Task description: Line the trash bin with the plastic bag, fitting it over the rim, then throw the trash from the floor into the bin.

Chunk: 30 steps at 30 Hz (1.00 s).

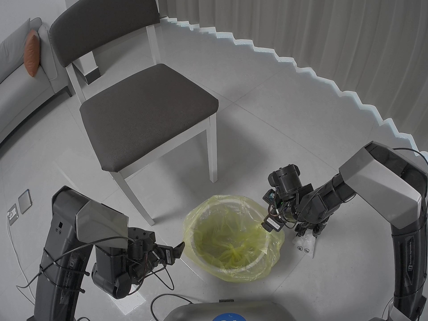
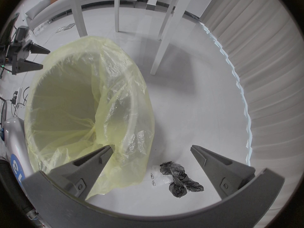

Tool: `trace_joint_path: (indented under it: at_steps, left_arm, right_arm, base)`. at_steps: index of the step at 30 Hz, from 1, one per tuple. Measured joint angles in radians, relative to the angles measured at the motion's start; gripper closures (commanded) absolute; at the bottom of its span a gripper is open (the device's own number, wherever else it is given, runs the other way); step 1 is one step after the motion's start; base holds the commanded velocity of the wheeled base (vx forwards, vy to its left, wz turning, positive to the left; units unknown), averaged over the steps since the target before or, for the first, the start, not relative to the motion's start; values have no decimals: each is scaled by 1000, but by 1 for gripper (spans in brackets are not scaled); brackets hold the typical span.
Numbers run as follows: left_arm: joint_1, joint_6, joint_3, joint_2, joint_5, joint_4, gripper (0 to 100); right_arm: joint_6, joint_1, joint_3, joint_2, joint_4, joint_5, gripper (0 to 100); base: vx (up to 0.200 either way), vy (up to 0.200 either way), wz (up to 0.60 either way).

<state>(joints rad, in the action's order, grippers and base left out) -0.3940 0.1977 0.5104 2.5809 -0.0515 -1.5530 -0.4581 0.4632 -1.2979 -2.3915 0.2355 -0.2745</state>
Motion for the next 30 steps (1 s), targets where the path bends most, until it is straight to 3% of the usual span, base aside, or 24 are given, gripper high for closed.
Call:
trace_joint_path:
  at_steps: [30]
  left_arm:
    - [0, 0, 3, 3, 0, 0, 0]
  right_arm:
    - [0, -39, -4, -35, 5, 0, 0]
  base:
    - [0, 0, 0]
